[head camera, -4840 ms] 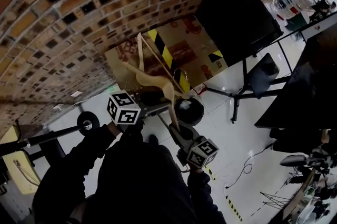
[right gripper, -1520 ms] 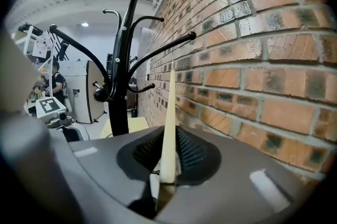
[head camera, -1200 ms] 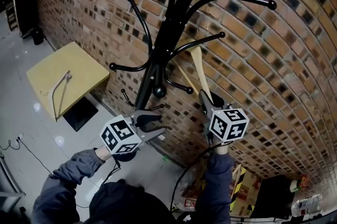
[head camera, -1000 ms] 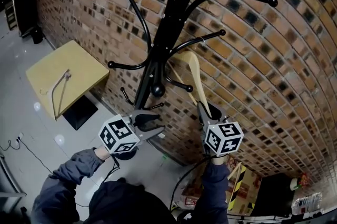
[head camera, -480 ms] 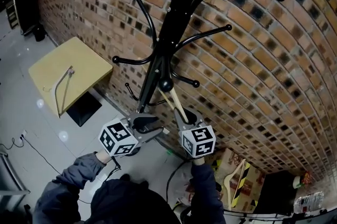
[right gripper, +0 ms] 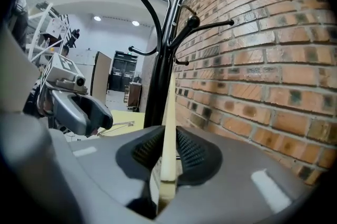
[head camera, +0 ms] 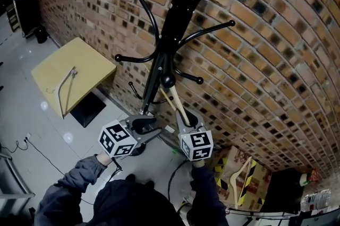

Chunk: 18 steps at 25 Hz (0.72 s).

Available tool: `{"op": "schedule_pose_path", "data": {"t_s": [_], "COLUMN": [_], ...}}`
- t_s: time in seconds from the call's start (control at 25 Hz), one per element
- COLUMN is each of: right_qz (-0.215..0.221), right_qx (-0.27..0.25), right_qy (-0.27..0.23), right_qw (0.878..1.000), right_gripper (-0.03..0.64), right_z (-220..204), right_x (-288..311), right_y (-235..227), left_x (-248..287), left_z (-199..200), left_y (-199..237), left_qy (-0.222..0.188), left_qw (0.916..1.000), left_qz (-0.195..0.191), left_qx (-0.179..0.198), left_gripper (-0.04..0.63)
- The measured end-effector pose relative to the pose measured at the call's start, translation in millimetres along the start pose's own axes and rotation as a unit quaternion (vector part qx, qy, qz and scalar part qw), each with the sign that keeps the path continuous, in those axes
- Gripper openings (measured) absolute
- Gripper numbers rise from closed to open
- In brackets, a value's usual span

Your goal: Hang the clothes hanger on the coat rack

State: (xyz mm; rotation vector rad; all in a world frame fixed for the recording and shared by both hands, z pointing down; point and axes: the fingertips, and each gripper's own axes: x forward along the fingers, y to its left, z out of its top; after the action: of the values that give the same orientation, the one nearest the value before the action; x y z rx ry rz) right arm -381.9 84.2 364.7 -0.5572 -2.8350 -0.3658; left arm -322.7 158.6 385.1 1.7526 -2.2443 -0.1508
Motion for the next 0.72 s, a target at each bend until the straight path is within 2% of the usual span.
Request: {"op": "schedule_pose_path", "data": {"t_s": [0.04, 0.12, 0.24, 0.52, 0.72], "right_qz": [-0.007, -0.014, -0.024, -0.077, -0.086], "right_qx": [-0.006, -0.009, -0.007, -0.036, -0.011], "right_qy": [-0.005, -0.008, -0.005, -0.025, -0.049], "right_qw": [1.000, 1.000, 1.000, 0.996, 0.995], "right_gripper": [0.083, 0.166, 0.168, 0.190, 0.189], "right_z": [1, -1, -5, -2, -1], "right_x": [-1, -4, -12, -66, -115], "right_y": [-1, -5, -10, -9, 7], "left_x": [0, 1, 0, -5, -13], "left_z": [-1, 0, 3, -3, -9], "left_y": [0, 0, 2, 4, 7], "left_qy": [0.000, 0.000, -0.002, 0.000, -0.001], "left_qw": [1.0000, 1.0000, 1.0000, 1.0000, 0.9995], "left_qz": [0.000, -0.001, 0.002, 0.008, 0.028], "left_qx": [0.001, 0.004, 0.006, -0.002, 0.012], "left_gripper": [0.141, 0.141, 0.141, 0.141, 0.141]}}
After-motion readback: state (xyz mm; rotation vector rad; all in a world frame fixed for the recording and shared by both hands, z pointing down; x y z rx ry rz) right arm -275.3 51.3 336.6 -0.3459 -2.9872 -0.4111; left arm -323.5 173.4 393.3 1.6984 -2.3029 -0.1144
